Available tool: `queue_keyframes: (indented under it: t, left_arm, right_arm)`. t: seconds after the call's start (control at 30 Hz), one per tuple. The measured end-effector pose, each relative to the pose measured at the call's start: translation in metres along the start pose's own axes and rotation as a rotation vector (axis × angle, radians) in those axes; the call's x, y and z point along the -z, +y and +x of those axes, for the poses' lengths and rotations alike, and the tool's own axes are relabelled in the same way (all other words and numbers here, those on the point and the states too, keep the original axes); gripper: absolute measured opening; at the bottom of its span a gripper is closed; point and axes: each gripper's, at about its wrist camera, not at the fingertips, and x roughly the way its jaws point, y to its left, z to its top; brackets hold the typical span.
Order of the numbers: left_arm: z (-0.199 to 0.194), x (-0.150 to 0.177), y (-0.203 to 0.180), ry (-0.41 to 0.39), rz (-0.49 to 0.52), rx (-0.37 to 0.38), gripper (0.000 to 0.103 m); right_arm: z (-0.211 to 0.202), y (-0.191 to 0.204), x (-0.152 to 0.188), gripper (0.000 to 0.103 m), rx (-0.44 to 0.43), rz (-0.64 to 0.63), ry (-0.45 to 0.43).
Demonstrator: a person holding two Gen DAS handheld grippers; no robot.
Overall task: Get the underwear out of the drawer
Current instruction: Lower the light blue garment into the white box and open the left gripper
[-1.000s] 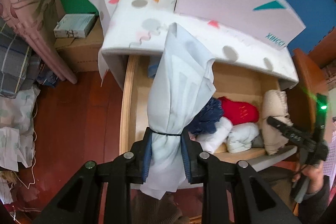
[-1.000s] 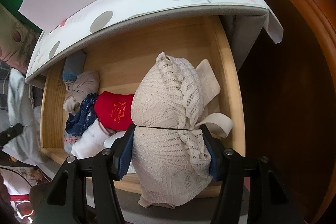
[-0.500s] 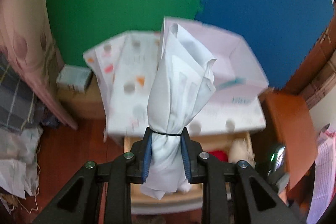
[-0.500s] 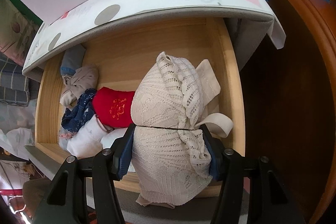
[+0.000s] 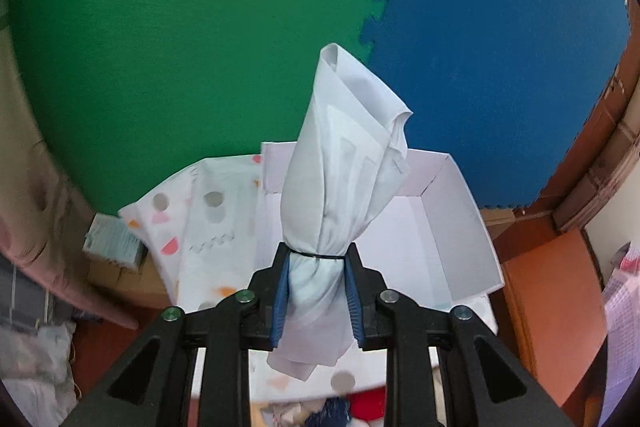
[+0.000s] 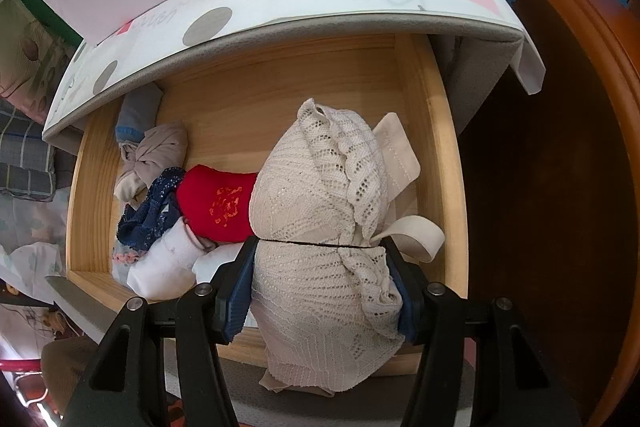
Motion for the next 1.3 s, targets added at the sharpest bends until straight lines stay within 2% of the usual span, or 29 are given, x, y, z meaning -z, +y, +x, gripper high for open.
queue_keyframes:
  t: [0.07,0.17,0.23,0.37,0.57,0.8,0.93,1.07,1.17,1.3]
  left_arm:
    - [0.023,-0.005,-0.001,0.023,-0.007,-0.001,0.025]
    - [0.062,0.0,0.002,0.1,-0.03,-0.003,0.025]
    - [0.078,0.003,0.004,0.117,-0.033,-0.011,0.026]
    - [0.092,0.009,0.011,0.165,-0.054,-0.005,0.026]
    - [0.116,0.025,0.023,0.27,-0.072,-0.057,0.026]
    - [0.119,0.034,0.026,0.269,-0.049,-0.094,0.027]
    - [0.117,0.031,0.023,0.245,-0.035,-0.125,0.034]
    - [0.113,0.029,0.021,0.231,-0.025,-0.131,0.037]
    - [0.108,0.028,0.02,0.243,-0.027,-0.107,0.041]
    - [0.092,0.03,0.019,0.227,-0.017,-0.099,0.041]
  right_arm:
    - [0.0,-0.003,-0.001,0.055,-0.005,0.007,0.002]
    - [0.001,-0.005,-0.002,0.055,-0.012,0.011,0.006]
    - [0.0,-0.006,-0.003,0.055,-0.012,0.008,0.007]
    - [0.001,-0.005,-0.004,0.055,-0.013,0.004,0.011]
    - [0.001,-0.007,-0.004,0.055,-0.023,0.013,0.014]
    - [0.001,-0.007,-0.004,0.055,-0.022,0.011,0.014]
    - [0.001,-0.007,-0.004,0.055,-0.024,0.011,0.014]
    - [0.001,-0.007,-0.004,0.055,-0.023,0.01,0.014]
    - [0.001,-0.007,-0.004,0.055,-0.022,0.01,0.014]
    - [0.001,-0.008,-0.004,0.055,-0.014,0.006,0.015]
